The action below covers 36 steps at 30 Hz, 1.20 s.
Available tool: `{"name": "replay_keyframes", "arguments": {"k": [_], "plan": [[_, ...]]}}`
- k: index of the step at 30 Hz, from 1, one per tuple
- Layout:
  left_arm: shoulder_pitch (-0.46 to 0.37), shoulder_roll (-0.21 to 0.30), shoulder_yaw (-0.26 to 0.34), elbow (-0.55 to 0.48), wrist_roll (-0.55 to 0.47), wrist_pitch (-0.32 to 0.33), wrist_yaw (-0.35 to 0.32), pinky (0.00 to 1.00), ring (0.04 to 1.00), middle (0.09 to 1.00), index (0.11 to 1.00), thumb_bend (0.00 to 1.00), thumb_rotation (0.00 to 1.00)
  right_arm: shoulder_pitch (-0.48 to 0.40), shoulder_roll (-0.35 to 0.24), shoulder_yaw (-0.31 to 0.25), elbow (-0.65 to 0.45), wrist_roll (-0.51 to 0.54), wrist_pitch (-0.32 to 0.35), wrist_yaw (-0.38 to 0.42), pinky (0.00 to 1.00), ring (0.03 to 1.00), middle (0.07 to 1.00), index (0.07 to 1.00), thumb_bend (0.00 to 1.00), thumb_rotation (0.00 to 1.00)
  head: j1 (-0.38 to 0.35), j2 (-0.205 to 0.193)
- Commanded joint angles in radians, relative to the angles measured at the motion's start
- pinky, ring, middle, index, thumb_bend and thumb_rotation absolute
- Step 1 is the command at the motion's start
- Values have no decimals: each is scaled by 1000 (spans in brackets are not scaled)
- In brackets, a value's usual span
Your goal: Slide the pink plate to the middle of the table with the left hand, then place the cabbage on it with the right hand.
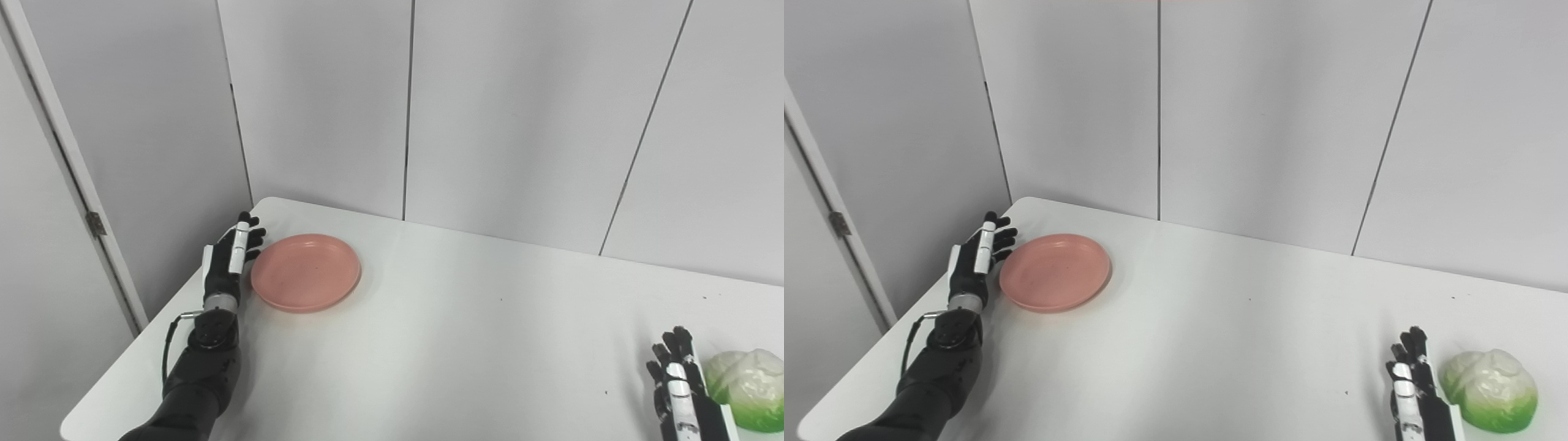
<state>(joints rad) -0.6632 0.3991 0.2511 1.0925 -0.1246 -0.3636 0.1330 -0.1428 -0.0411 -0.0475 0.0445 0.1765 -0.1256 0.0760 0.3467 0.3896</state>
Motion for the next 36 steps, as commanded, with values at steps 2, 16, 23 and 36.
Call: {"name": "replay_keyframes", "arguments": {"k": [2,16,23,36], "plan": [[-55,-4,-15,45,-4,-27,-33,840,838,810,790,729,1000,4,4,-3,-25,7,8,2,1000,1000,1000,1000,462,800,0,3],[-72,-58,-19,57,-78,-14,-127,846,826,790,781,748,1000,11,9,7,-68,-18,46,-14,1000,1000,1000,1000,483,813,-11,21],[-71,-82,-92,9,-39,3,-164,861,823,791,780,775,1000,10,17,8,-75,-15,51,-15,1000,1000,1000,1000,451,800,-13,23],[-12,-191,-147,-214,-43,151,-163,826,815,785,770,774,1000,-4,23,18,-44,-75,26,-32,1000,1000,1000,1000,471,809,-31,35]]}}
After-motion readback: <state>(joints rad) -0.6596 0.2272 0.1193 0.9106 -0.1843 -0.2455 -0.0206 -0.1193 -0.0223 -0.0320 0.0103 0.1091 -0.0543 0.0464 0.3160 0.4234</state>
